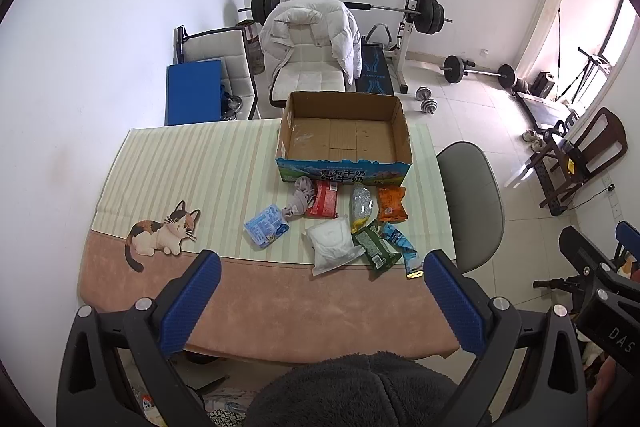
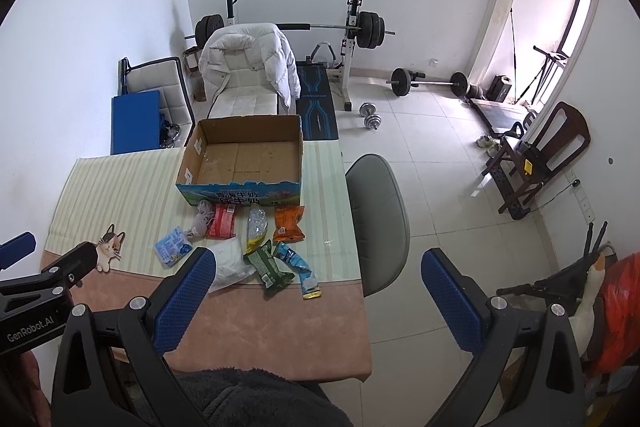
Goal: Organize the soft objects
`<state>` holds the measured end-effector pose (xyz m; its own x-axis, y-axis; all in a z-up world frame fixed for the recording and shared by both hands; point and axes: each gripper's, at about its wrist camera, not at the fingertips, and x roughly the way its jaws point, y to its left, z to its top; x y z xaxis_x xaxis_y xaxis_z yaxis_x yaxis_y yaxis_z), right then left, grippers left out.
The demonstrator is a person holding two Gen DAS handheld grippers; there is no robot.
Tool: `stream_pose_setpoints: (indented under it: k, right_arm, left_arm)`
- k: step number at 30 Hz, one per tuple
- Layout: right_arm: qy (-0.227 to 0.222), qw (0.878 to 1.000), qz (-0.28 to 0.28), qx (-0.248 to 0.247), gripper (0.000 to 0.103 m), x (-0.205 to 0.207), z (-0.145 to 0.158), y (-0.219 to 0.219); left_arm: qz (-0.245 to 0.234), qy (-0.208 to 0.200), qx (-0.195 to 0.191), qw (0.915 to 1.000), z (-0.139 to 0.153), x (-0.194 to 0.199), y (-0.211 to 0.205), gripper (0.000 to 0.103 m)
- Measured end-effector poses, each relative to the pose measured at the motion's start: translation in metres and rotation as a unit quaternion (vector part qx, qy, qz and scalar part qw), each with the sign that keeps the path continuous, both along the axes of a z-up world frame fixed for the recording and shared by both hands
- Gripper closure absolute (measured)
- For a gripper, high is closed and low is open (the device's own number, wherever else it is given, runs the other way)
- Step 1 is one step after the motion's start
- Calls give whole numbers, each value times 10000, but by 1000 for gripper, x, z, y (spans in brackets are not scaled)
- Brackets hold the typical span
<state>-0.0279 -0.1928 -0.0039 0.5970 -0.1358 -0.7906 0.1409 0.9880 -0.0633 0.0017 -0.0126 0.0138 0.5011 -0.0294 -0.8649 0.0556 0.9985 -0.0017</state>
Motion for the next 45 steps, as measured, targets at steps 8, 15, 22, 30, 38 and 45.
stream_pose_setpoints:
  k: [8, 15, 22, 30, 38, 45]
  right_arm:
    - [-71, 10000, 39, -37, 0, -6, 2, 3]
    - [-101, 9999, 41, -30, 0, -7, 2, 4]
    - [-354, 9983, -86, -462, 0, 26, -17, -5]
    - [1387, 9870, 639, 504, 0, 139, -181, -11]
    - [2591, 9568, 1093, 742, 8, 200, -361, 25]
    - [3352, 9286, 1248, 985, 14, 226, -455, 47]
  left_arm:
    - [-3, -4, -11, 10000, 0, -1, 0, 0]
    - [-17, -7, -12, 10000, -1, -1, -1, 0]
    - [202, -223, 274, 9992, -23, 42, -2, 0]
    - [503, 1498, 89, 9874, -168, 145, 31, 0]
    - [1143, 3209, -1203, 9325, -329, 192, 51, 24]
    - [997, 3839, -1435, 9067, -401, 222, 24, 23]
